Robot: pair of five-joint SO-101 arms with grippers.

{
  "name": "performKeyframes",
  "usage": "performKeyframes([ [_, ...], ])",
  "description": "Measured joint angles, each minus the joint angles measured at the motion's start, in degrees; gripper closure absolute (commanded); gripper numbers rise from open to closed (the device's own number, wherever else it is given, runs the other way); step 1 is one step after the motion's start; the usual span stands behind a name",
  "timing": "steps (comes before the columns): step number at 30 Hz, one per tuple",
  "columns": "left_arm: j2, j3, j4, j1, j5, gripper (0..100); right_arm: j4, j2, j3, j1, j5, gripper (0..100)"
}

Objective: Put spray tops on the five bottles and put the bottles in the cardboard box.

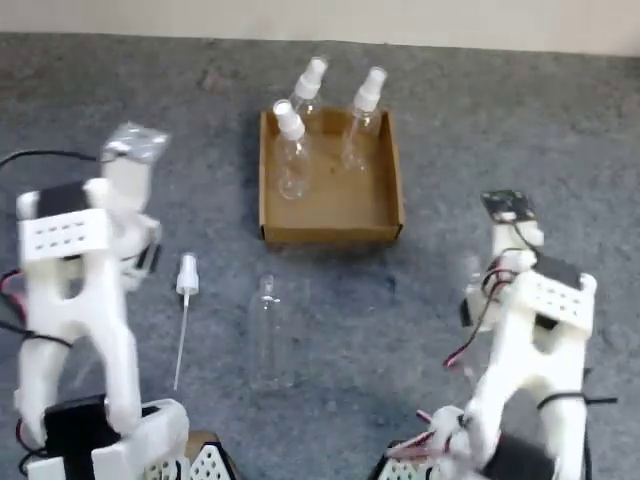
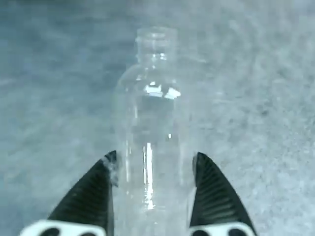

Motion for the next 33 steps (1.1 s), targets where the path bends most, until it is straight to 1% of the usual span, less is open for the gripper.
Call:
performKeyframes([
  [4, 0.0, 0.0, 0.2, 9.0, 6.3, 100, -6.6, 13.5, -5.9, 4.7, 0.7, 99.5],
  [6, 0.0, 0.0, 0.2, 12.4, 9.5, 100, -8.4, 18.6, -10.4, 5.8, 2.8, 99.4],
  [9, -0.5, 0.0, 0.2, 16.3, 13.6, 100, -9.2, 24.6, -15.1, 6.4, 7.0, 99.2],
  [13, -1.3, 3.2, -0.7, 20.9, 15.9, 100, -9.4, 28.7, -18.7, 6.8, 8.1, 99.1],
  [16, -5.2, 8.7, -3.6, 21.7, 16.2, 100, -9.5, 29.5, -19.3, 6.8, 8.4, 99.1],
  [19, -11.9, 14.3, -5.9, 21.7, 16.4, 100, -9.5, 29.6, -19.4, 6.8, 8.4, 99.1],
  [24, -24.0, 20.3, -6.9, 21.7, 16.9, 100, -9.4, 29.7, -19.4, 5.8, 8.4, 99.1],
  [26, -27.7, 21.6, -7.4, 21.8, 18.8, 100, -9.0, 29.7, -19.5, 5.5, 8.4, 98.9],
  [28, -30.4, 22.8, -7.9, 21.8, 20.2, 100, -8.4, 29.7, -19.5, 5.4, 8.3, 95.4],
  [31, -32.4, 24.8, -8.9, 21.7, 20.5, 100, -5.7, 29.7, -19.5, 5.3, 8.3, 86.3],
  [33, -32.5, 25.8, -9.8, 21.8, 20.6, 100, -3.7, 29.8, -19.5, 5.1, 8.3, 82.1],
])
